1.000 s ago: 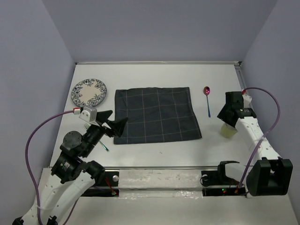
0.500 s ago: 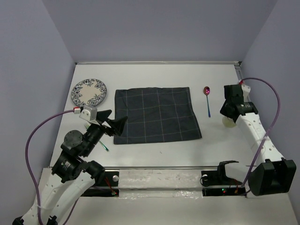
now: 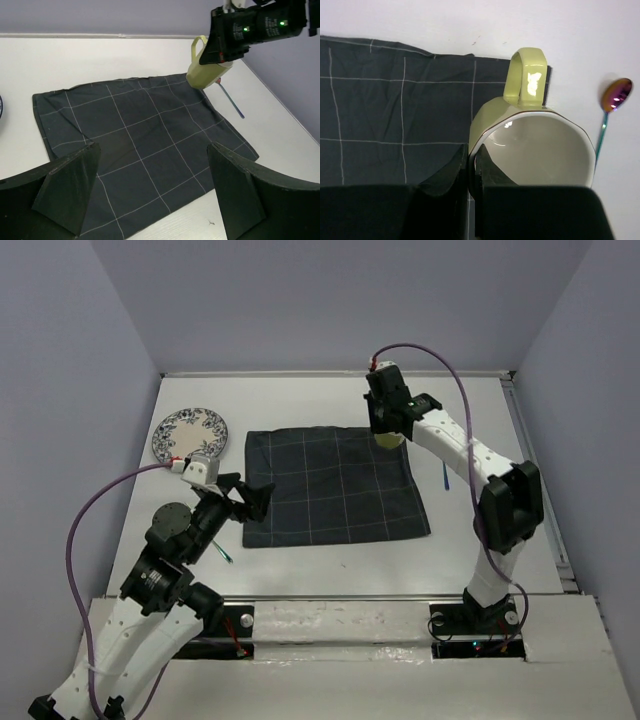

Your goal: Set the dinner table for one person

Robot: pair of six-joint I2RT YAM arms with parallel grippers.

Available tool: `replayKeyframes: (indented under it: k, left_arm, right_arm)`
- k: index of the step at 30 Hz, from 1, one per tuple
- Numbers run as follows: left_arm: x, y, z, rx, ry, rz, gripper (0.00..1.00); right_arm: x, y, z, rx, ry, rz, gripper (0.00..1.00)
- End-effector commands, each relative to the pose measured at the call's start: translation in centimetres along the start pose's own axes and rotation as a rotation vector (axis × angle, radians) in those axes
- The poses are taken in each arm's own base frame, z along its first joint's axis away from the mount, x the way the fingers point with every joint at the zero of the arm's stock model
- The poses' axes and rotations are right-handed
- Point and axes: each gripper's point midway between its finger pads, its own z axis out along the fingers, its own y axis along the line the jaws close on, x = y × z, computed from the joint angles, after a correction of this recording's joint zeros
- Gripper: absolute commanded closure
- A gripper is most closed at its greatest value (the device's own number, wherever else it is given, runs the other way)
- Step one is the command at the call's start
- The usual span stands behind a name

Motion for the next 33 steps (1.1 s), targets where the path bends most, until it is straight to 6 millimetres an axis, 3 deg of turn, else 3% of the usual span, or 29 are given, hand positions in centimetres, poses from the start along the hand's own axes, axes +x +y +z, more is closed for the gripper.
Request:
replayKeyframes:
  k: [1,2,3,9,14,20,25,33]
  left_arm:
    - [0.9,0.6,1.0,-0.029,0.037,0.010,0.01]
    - [1.1,0.6,1.1,-0.031,0.046,0.011,0.01]
    - [1.2,0.7,1.2,-0.034,0.047,0.011,0.01]
    - [1.2,0.8,1.2,-0.038,0.046,0.009,0.01]
    - [1.5,0.9,1.4,-0.040,0.061,0.011,0.01]
    - [1.7,1.0,1.6,-0.047,0.068,0.007,0.01]
    - [1.7,1.2,1.8,-0.057,0.068,-0.001,0.01]
    - [2.5,2.3,2.4,-0.114,0.105,-0.023,0.01]
  right_arm:
    - [-5.5,1.8,1.0,-0.073,-0.113,-0.078,1.00]
    - [-6.1,2.0,1.1,-0.079,-0.119,-0.079,1.00]
    - [-5.4,2.4,2.3,-0.079,-0.095,-0.095,1.00]
    - [-4.7,2.9,4.6,-0.072,-0.062,-0.129,1.00]
    - [-3.7,1.8,6.1,0.013,-0.038,-0.147,1.00]
    - [-2.7,0.8,6.5,0.021,-0.010,-0.125,1.00]
    - [-0.7,0.7,7.7,0.012,0.035,-0.118,1.00]
    - [0.0,-0.5,8.1,0.012,0.050,-0.080,1.00]
